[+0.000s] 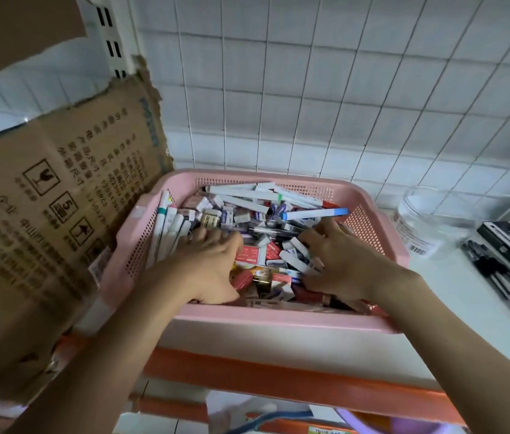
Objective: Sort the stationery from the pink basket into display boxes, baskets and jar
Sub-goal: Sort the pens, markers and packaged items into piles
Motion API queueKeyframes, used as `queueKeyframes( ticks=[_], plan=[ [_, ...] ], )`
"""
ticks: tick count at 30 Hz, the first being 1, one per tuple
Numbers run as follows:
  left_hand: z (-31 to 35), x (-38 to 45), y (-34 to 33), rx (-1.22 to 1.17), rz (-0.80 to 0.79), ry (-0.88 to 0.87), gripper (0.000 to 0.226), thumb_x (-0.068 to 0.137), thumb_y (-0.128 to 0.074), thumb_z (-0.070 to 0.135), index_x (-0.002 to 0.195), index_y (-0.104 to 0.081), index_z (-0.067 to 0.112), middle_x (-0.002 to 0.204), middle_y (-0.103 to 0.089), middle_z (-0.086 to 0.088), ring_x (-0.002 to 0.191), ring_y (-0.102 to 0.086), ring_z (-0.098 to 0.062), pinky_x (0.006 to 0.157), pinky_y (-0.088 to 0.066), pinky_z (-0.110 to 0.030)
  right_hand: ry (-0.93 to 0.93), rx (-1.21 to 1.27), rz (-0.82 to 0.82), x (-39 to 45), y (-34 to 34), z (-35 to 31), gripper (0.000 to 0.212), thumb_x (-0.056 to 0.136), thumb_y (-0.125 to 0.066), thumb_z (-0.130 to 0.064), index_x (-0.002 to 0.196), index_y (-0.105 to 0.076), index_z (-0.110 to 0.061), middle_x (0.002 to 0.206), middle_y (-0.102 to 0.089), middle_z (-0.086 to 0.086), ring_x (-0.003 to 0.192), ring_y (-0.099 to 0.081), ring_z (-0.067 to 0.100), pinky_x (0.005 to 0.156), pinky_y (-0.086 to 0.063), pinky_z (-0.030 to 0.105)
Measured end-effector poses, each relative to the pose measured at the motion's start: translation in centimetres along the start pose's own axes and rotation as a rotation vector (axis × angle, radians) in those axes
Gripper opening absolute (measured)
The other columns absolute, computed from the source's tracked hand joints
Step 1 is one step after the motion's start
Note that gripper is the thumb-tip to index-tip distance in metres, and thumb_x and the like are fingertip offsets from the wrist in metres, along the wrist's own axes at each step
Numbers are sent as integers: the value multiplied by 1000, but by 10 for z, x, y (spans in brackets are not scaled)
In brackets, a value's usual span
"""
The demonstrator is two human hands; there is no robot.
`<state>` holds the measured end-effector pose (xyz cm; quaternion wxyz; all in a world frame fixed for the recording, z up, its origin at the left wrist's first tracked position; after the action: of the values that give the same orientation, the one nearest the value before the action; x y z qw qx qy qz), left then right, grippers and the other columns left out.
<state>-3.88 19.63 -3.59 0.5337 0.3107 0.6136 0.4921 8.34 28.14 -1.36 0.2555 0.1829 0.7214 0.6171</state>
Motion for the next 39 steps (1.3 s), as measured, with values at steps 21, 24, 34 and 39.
queueKeyframes(
  ticks=[21, 24, 34, 39],
  plan=[
    [12, 29, 6, 81, -36, 18, 62, 78, -63, 45, 126, -46, 9, 125, -46, -5, 114, -46, -24, 102, -37, -40, -45, 97, -122, 31, -11, 9, 47, 83, -63, -31, 122, -41, -16, 101, -42, 1, 105, -47, 25, 77, -36, 29],
    [18, 30, 3, 15, -61, -1, 67, 81, -63, 32, 138, -34, 9, 137, -42, -5, 115, -46, -22, 95, -38, -34, -35, 59, -133, 34, -13, 8, 50, 83, -63, -33, 124, -41, -17, 106, -48, 5, 99, -51, 25, 76, -41, 31],
    [15, 31, 1, 17, -62, 28, 29, 76, -62, 32, 98, -59, 14, 82, -57, 3, 75, -54, -17, 92, -44, -40, -79, 219, -191, 25, -13, 19, 44, 82, -63, -34, 119, -48, -16, 99, -59, 1, 87, -57, 18, 71, -46, 28],
    [15, 25, 8, 92, -38, 72, 33, 78, -64, 35, 103, -56, 14, 101, -60, -1, 94, -55, -21, 106, -32, -47, -74, 246, -226, 27, -13, 22, 20, 81, -64, -25, 95, -51, -22, 82, -57, -2, 69, -55, 13, 59, -42, 26]
  ],
)
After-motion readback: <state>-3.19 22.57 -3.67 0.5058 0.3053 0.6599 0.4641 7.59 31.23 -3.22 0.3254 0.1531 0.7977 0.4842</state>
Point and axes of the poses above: each hand's wrist, its own x-axis towards the middle knuckle, its own y-axis out of the back of the hand, z = x × y, the point moved 9 cm from there along x, towards the middle knuckle
